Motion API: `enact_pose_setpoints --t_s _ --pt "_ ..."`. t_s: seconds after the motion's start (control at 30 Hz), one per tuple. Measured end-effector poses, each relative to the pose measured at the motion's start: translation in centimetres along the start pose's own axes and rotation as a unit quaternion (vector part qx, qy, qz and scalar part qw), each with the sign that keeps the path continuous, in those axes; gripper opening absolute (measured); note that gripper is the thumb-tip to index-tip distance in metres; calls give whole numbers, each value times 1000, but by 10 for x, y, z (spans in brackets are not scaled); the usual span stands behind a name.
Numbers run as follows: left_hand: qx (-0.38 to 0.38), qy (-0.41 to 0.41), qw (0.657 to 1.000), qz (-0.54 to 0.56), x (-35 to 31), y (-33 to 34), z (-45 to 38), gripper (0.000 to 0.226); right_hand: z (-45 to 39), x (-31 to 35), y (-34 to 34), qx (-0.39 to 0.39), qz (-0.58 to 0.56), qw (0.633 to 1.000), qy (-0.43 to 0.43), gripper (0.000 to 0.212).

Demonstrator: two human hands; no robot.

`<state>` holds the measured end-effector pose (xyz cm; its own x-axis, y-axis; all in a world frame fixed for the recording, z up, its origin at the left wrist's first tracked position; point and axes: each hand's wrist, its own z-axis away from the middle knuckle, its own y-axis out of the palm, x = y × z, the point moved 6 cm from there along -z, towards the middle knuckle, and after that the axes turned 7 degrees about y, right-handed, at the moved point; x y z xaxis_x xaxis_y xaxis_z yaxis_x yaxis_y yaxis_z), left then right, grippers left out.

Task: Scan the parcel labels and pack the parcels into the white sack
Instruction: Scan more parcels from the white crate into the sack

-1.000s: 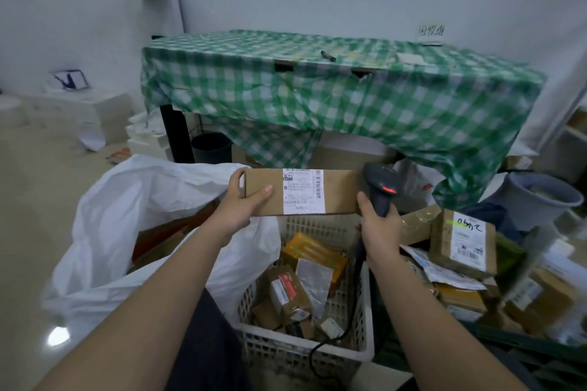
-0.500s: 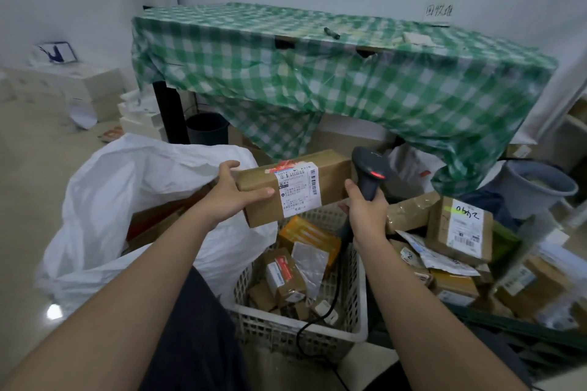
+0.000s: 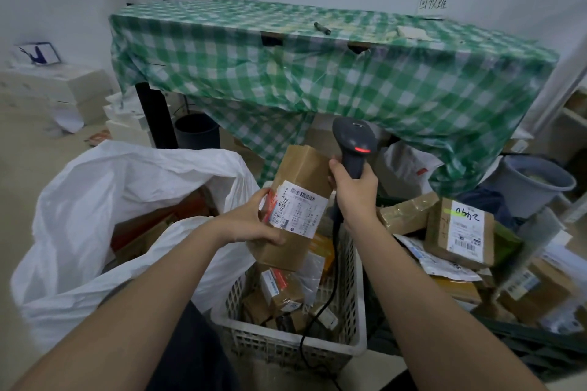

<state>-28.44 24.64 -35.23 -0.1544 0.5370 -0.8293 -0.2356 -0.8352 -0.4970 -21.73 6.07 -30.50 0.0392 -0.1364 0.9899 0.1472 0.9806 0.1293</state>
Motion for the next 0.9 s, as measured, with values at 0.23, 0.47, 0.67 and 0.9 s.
enact_pose_setpoints --t_s 0.23,0.47,0.67,0.9 --pt "-26 -13 999 26 11 -2 -18 99 -10 16 -3 44 96 994 -17 10" --pt "-168 6 979 116 10 -31 -27 94 8 -11 -22 104 149 980 83 9" --pt "-196 32 974 105 6 -34 -33 89 29 -12 -20 163 168 967 105 10" --pt "-196 39 975 101 4 -40 -29 94 40 -5 -14 185 195 958 101 15"
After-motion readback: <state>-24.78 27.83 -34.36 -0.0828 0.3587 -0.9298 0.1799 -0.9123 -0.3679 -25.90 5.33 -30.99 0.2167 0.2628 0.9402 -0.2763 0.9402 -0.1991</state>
